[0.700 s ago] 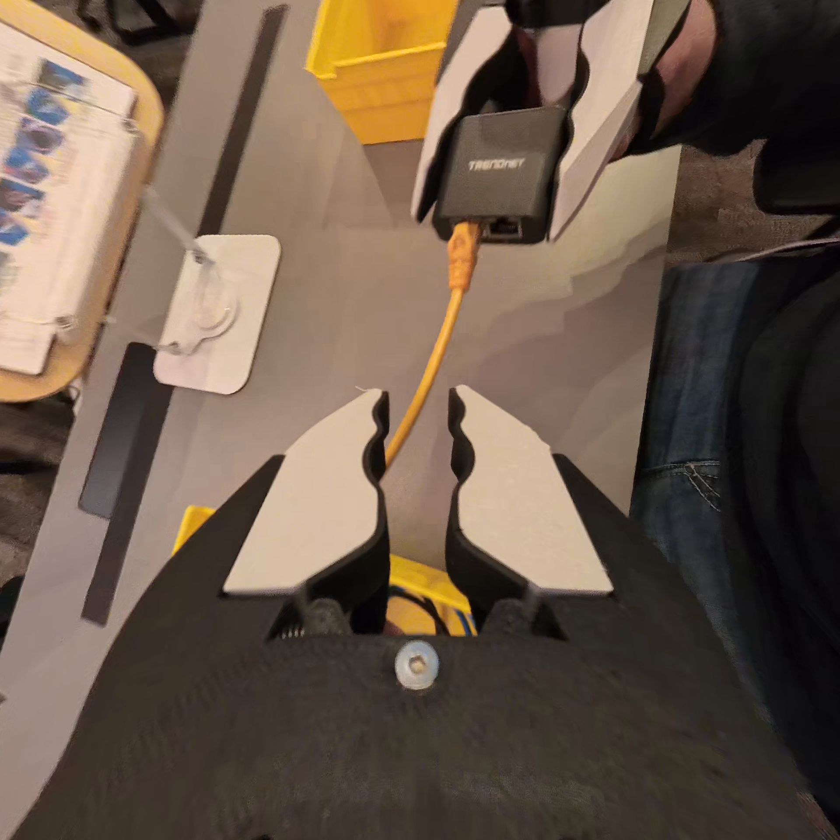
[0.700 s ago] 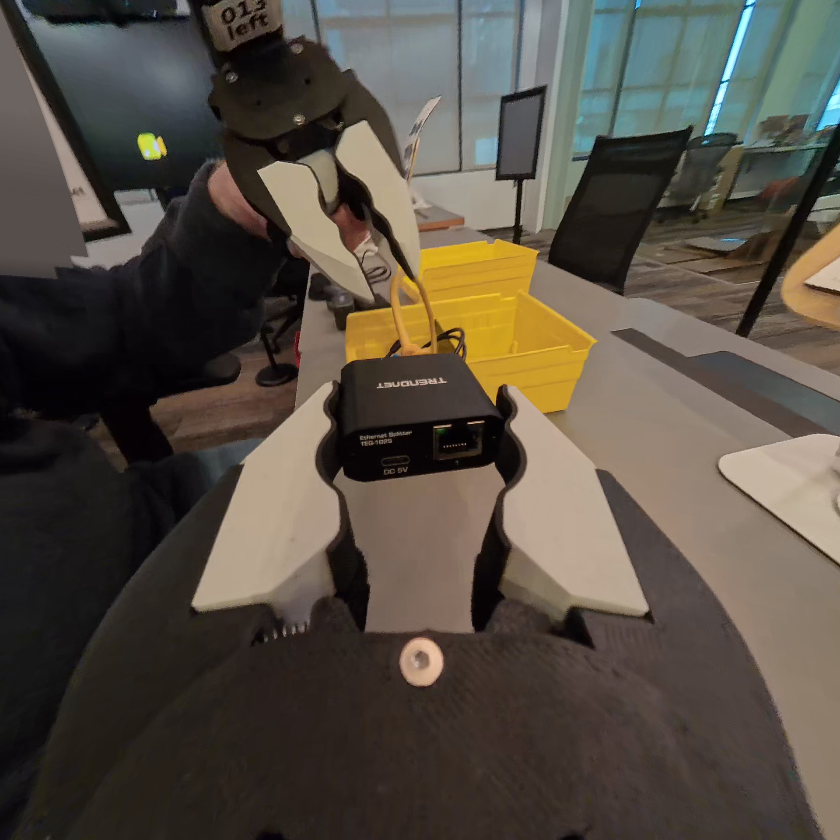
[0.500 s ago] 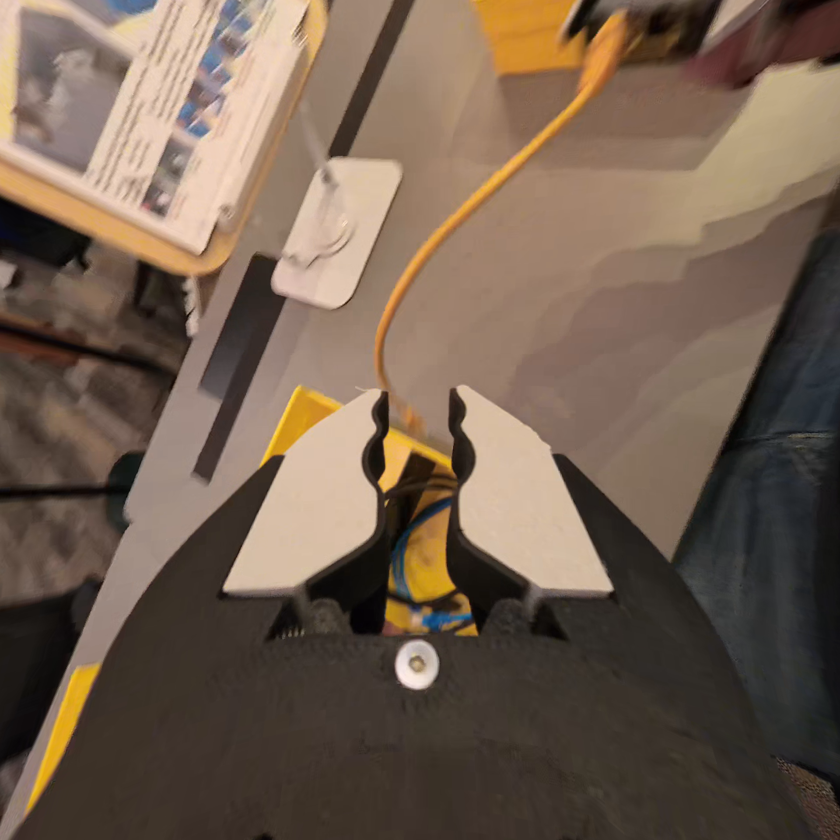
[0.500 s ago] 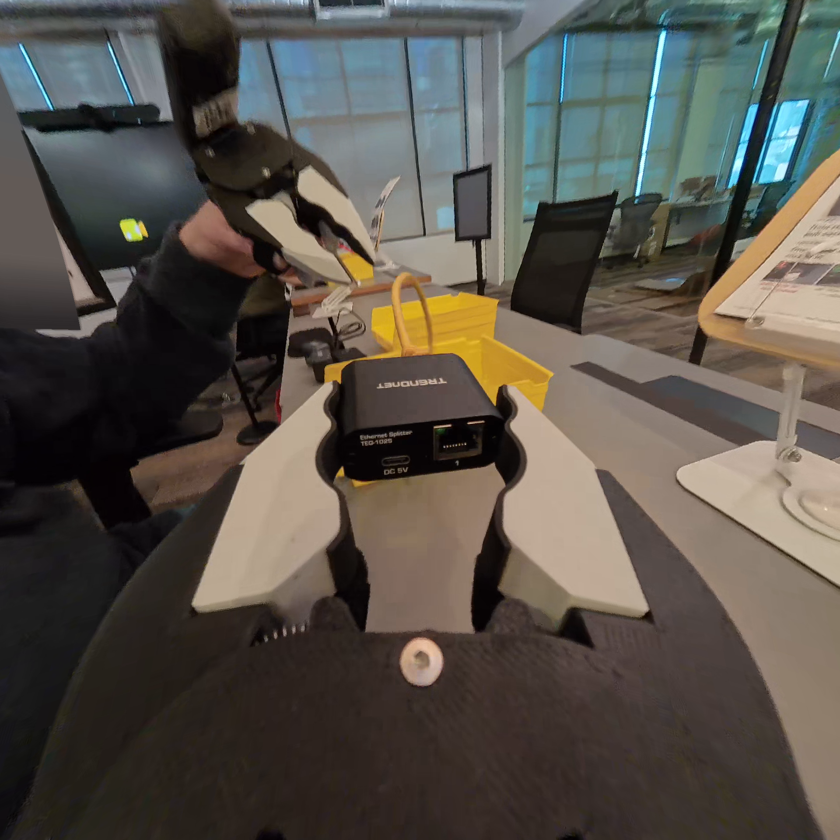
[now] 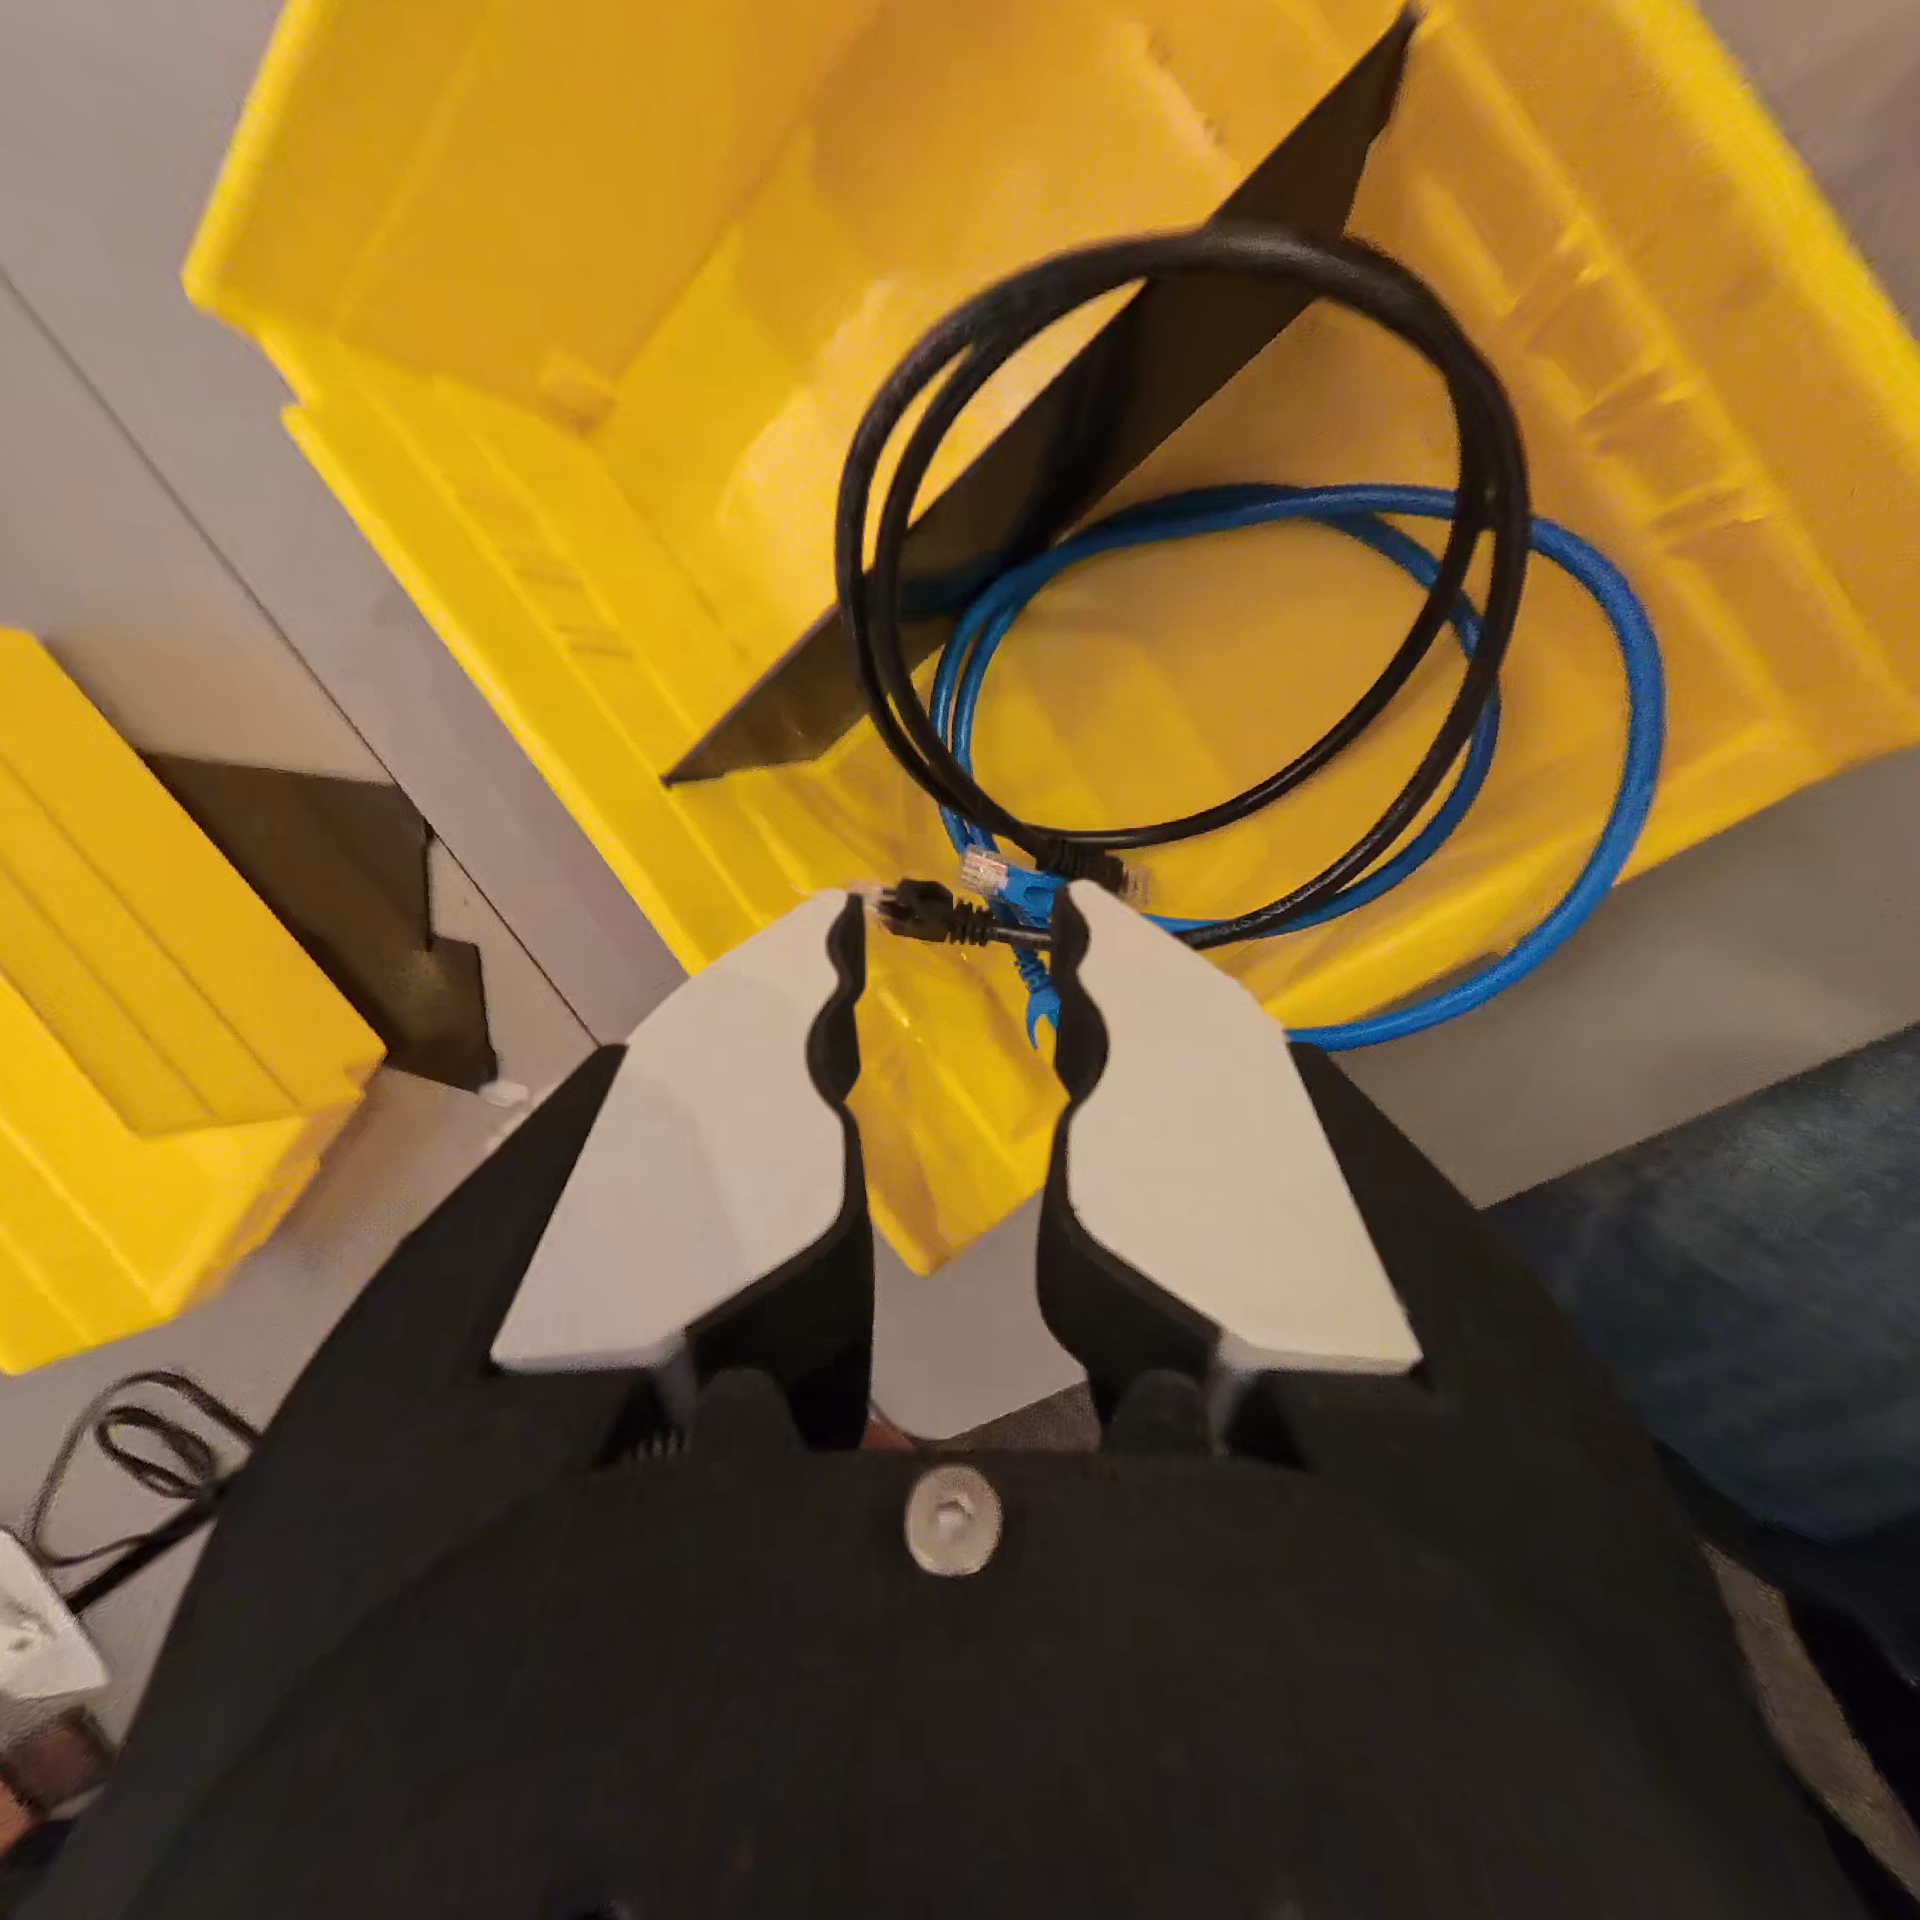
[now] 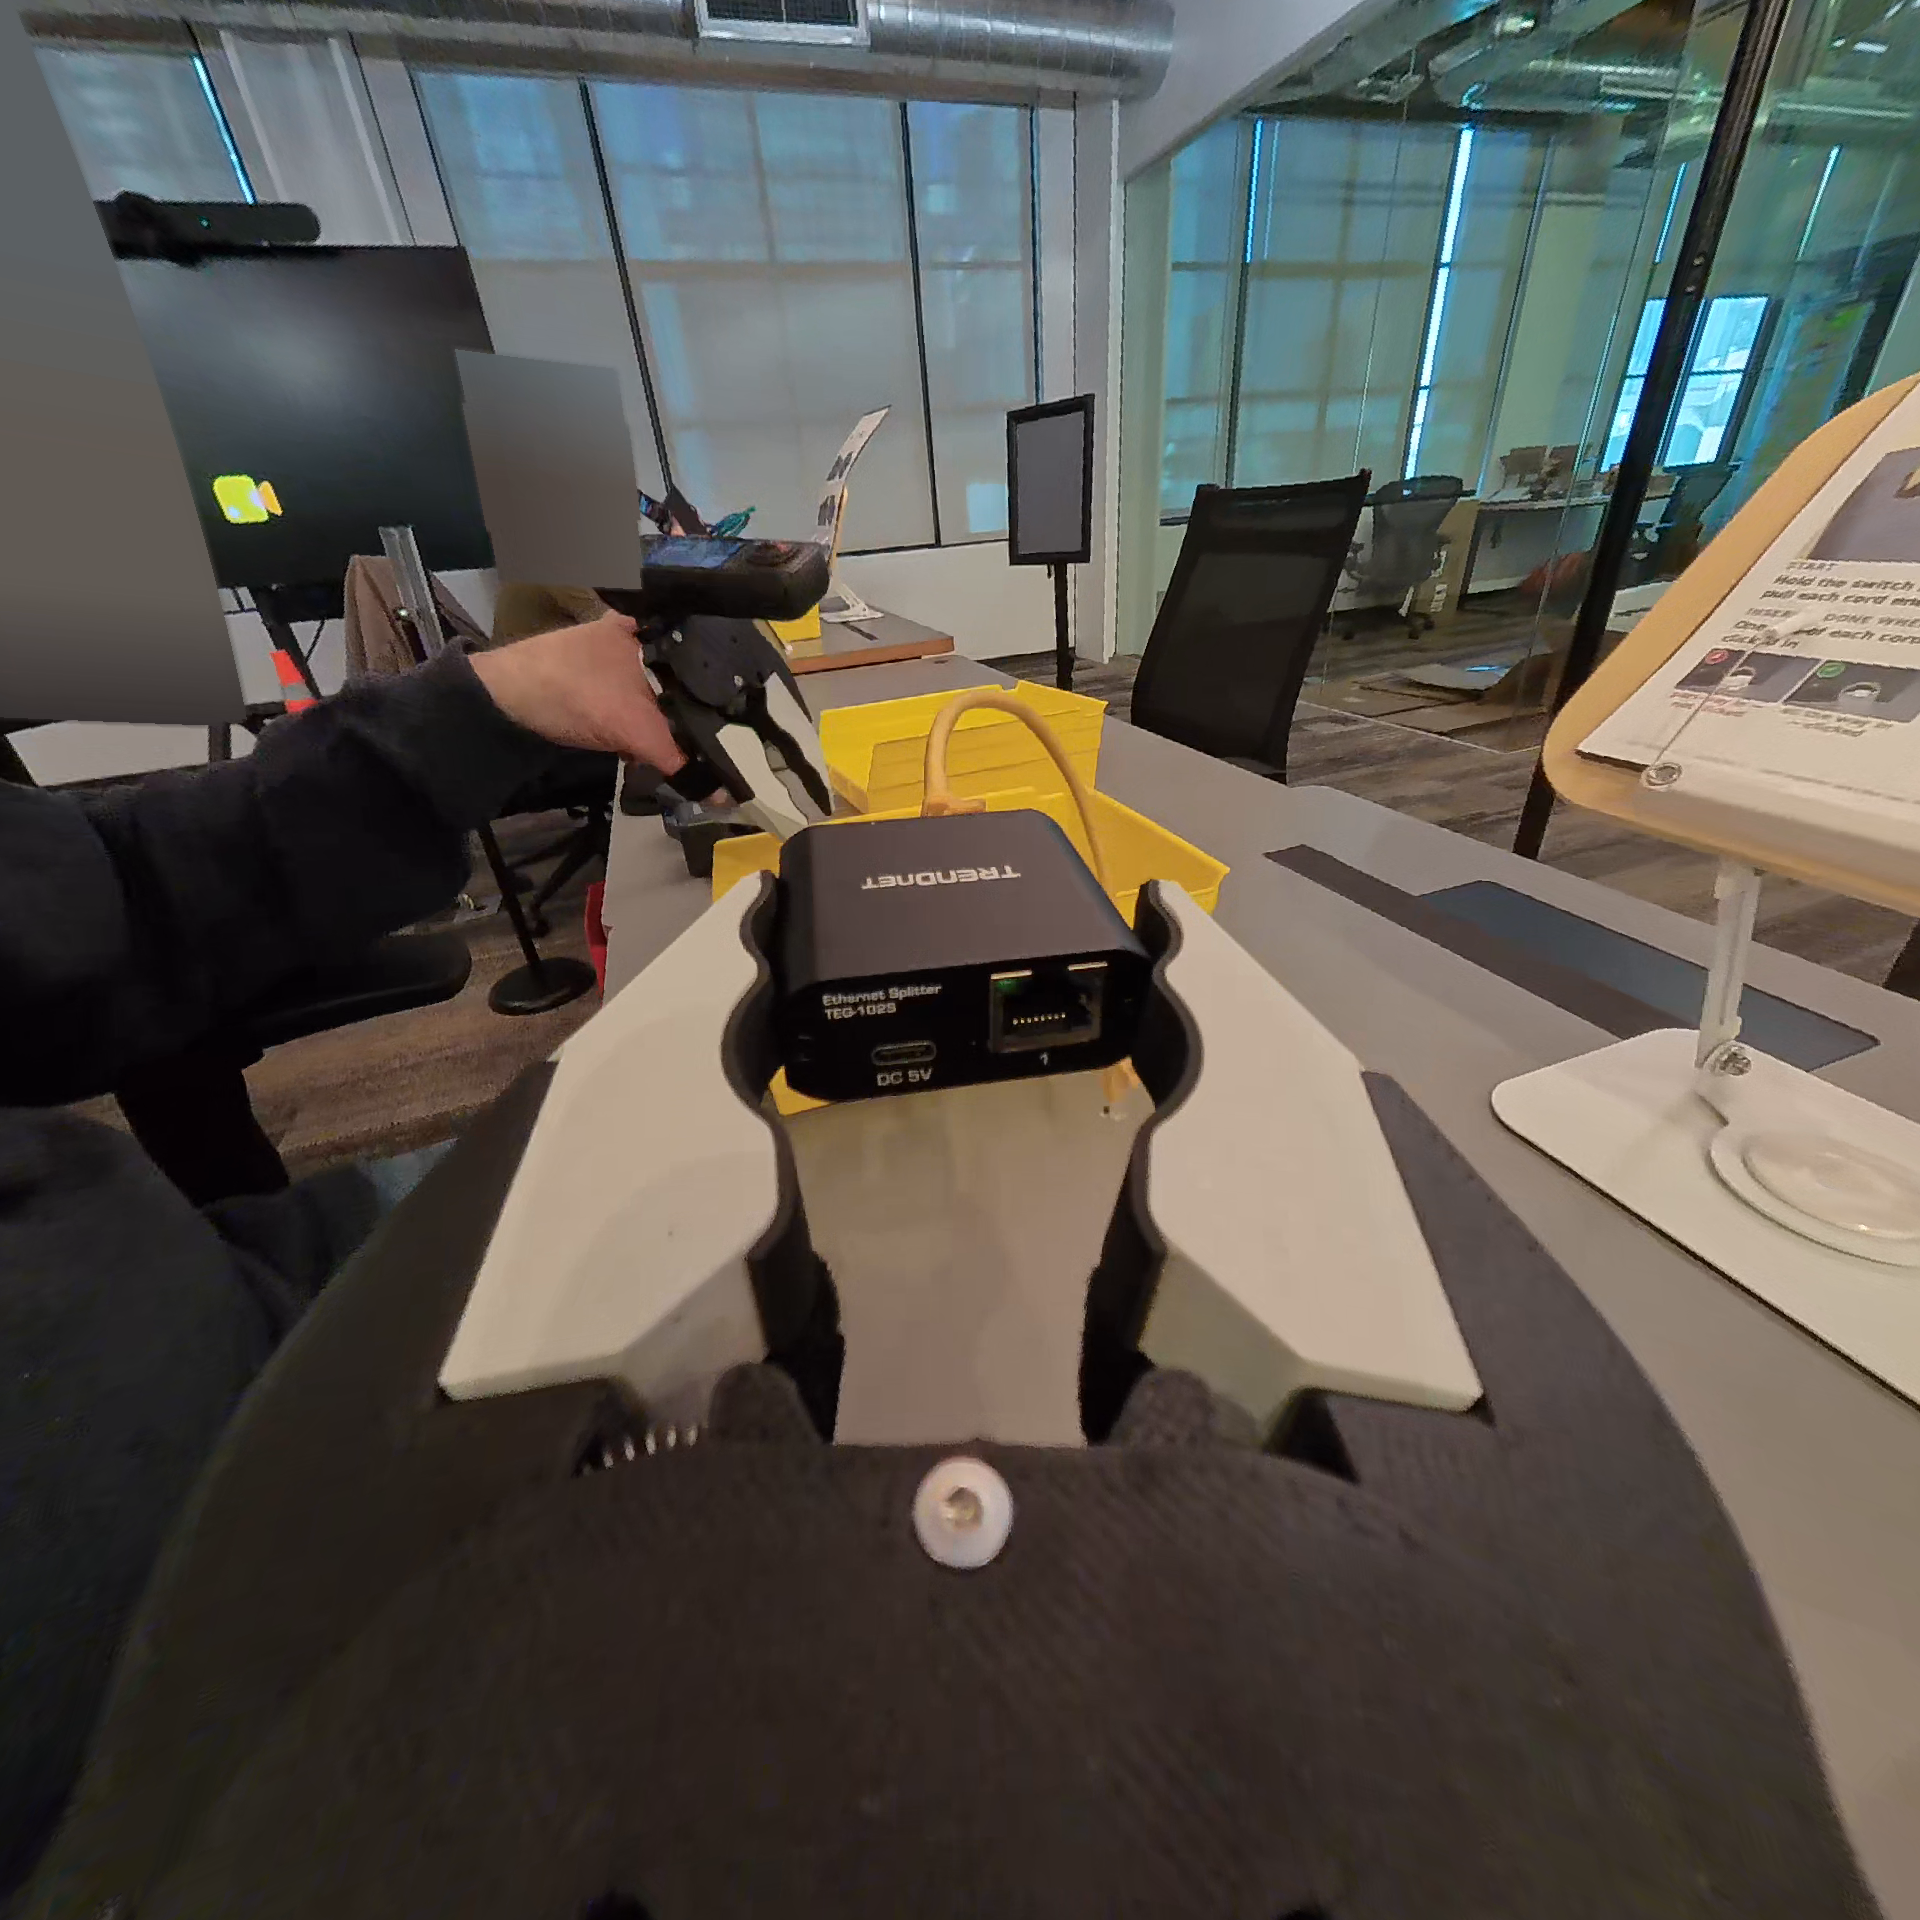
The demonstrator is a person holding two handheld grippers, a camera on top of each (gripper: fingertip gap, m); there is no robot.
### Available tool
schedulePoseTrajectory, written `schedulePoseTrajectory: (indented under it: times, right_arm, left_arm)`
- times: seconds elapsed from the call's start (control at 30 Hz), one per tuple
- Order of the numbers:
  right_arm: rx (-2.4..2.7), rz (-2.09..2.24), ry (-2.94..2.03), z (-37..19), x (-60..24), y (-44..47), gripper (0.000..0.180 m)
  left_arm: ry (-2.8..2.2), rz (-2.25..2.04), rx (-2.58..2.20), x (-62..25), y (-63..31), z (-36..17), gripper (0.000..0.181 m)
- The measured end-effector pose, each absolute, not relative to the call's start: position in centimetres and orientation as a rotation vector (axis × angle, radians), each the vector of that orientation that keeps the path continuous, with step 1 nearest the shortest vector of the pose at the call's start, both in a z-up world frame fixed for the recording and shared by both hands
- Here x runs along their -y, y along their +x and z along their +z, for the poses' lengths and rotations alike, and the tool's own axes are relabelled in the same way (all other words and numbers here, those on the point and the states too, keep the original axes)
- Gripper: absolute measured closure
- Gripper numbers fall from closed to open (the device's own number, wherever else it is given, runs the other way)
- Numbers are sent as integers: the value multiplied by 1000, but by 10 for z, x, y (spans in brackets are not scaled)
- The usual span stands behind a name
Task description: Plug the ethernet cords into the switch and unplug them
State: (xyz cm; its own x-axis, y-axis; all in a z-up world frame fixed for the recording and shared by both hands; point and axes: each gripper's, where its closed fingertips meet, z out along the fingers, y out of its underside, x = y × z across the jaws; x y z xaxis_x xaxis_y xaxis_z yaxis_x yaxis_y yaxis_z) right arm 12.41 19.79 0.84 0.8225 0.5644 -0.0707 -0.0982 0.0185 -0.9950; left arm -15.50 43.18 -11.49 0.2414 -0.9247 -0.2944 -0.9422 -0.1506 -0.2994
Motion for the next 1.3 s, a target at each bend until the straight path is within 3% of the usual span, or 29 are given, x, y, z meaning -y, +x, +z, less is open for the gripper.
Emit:
schedulePoseTrajectory:
  times: [0.27,0.6,0.87,1.3]
  right_arm:
    - [408,554,-1466,8,-199,121,113]
    - [417,548,-1448,12,-193,122,113]
    - [415,548,-1435,15,-191,124,113]
    - [422,545,-1441,14,-192,122,113]
  left_arm:
    - [-2361,53,-1432,-422,-174,-177,149]
    - [-2396,106,-1374,-440,-174,-203,163]
    - [-2192,159,-1360,-452,-166,-175,174]
    - [-1977,249,-1382,-454,-155,-143,175]
